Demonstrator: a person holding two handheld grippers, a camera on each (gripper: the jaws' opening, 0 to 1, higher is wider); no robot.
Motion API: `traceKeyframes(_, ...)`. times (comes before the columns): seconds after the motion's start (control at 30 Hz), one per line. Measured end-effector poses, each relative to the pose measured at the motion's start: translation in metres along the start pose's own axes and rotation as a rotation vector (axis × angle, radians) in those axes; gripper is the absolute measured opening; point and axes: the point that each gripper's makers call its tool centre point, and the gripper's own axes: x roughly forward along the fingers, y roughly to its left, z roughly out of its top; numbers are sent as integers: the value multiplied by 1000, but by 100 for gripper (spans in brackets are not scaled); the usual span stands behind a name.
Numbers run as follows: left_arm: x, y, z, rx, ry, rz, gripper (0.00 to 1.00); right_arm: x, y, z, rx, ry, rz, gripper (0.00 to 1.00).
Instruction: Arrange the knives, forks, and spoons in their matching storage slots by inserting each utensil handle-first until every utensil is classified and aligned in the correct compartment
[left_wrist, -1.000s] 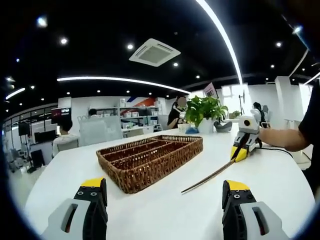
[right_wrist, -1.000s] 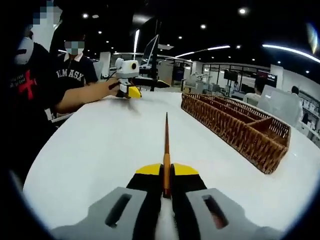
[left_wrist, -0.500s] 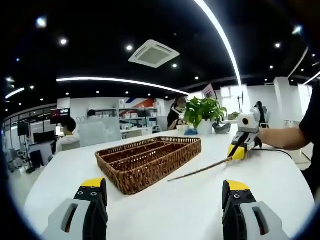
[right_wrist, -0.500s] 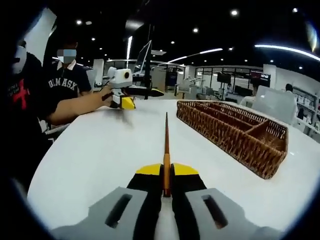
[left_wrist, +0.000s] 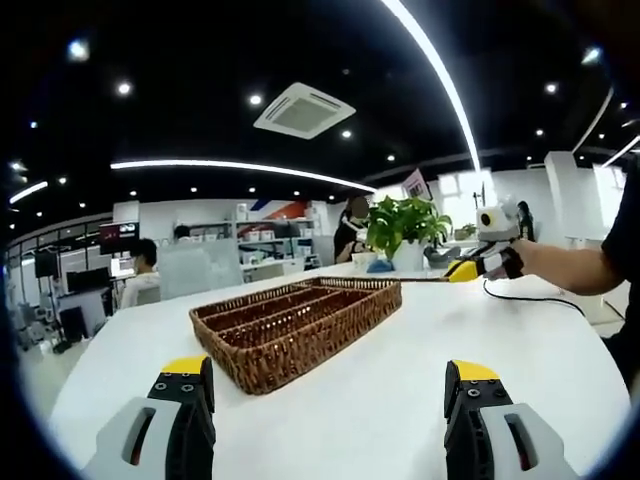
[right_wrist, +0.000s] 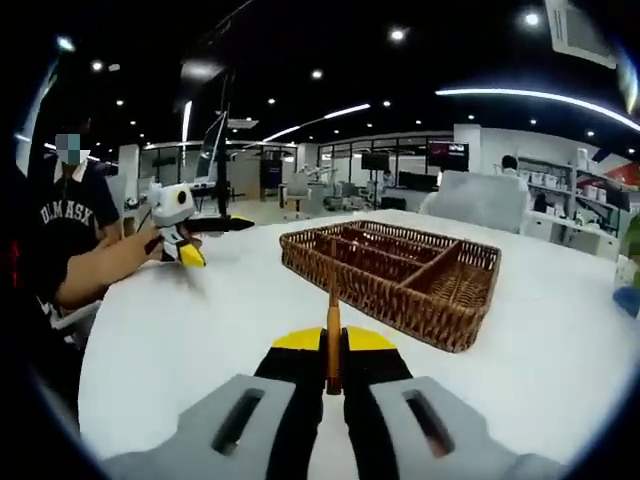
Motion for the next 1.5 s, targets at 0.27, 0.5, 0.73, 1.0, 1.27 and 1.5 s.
traceKeyframes(0.27, -2, 7, -1, -29, -2, 25, 100, -22, -24, 30, 44, 42, -208, 4)
traceKeyframes(0.5, -2, 7, 1, -26, -9, 28, 100, -46, -46, 44, 116, 28, -319, 4)
traceKeyframes(0.73, -2, 7, 3, -21, -18, 32, 100, -61, -60, 50, 117, 24, -381, 4)
traceKeyframes(1.0, -5, 10, 4, -45, -24, 40, 100, -64, -68, 50, 148, 21, -404, 4)
traceKeyframes(1.27, -8, 17, 6, -54, -31, 70, 100, -58, -71, 48, 145, 33, -423, 4)
traceKeyframes(1.5, -7, 21, 4, -40, -27, 85, 100, -48, -78, 47, 177, 38, -424, 4)
